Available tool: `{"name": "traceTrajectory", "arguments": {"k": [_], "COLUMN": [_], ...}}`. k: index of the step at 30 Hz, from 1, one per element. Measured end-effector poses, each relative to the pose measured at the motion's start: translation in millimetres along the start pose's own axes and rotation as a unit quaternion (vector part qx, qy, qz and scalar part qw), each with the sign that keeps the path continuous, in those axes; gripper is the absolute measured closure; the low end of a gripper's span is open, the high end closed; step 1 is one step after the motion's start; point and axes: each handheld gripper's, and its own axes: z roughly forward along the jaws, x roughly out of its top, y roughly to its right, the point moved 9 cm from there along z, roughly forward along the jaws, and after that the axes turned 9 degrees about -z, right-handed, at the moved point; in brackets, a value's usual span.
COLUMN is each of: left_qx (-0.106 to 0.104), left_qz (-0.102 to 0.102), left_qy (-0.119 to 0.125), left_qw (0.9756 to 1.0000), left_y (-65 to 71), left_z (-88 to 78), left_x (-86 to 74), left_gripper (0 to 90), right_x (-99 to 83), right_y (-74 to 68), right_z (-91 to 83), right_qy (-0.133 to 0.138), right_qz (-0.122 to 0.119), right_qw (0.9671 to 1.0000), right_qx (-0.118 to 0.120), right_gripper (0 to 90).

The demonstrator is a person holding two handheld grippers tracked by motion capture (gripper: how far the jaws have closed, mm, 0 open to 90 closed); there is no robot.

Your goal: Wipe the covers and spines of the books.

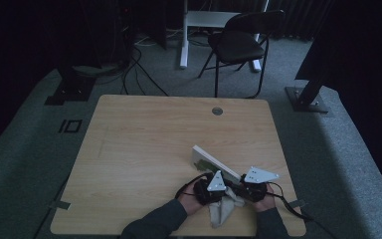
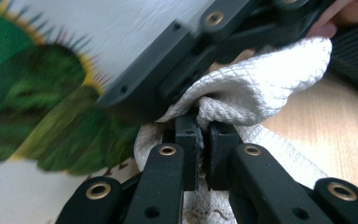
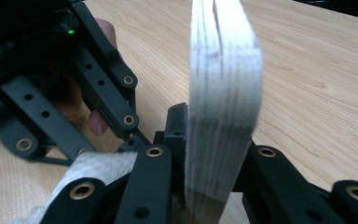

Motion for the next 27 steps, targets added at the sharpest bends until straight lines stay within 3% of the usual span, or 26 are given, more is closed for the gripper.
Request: {"name": "traceTrajectory", "arguments": {"k": [19, 27], "left_qx": [-0.010, -0.004], "left_qz": [0.013, 0.015], "left_qy": [0.004, 0.004], "left_qw": [0.9999, 0.9999], "left_y": [7.1, 4.5], "left_z": [2.0, -3.2], "left_x": [5.7, 3.9], "left_gripper": [86.1, 86.1], "right_x": [-0.3, -0.4], "right_y": [0.1, -0.5], "right_z": [1.3, 1.8], "right_qy": [0.000, 0.000], "right_qz": [0.000, 0.001], "right_qw": [1.0000, 1.0000], "right_qx": [0.001, 0.006], "right_gripper": [77.6, 76.6]}}
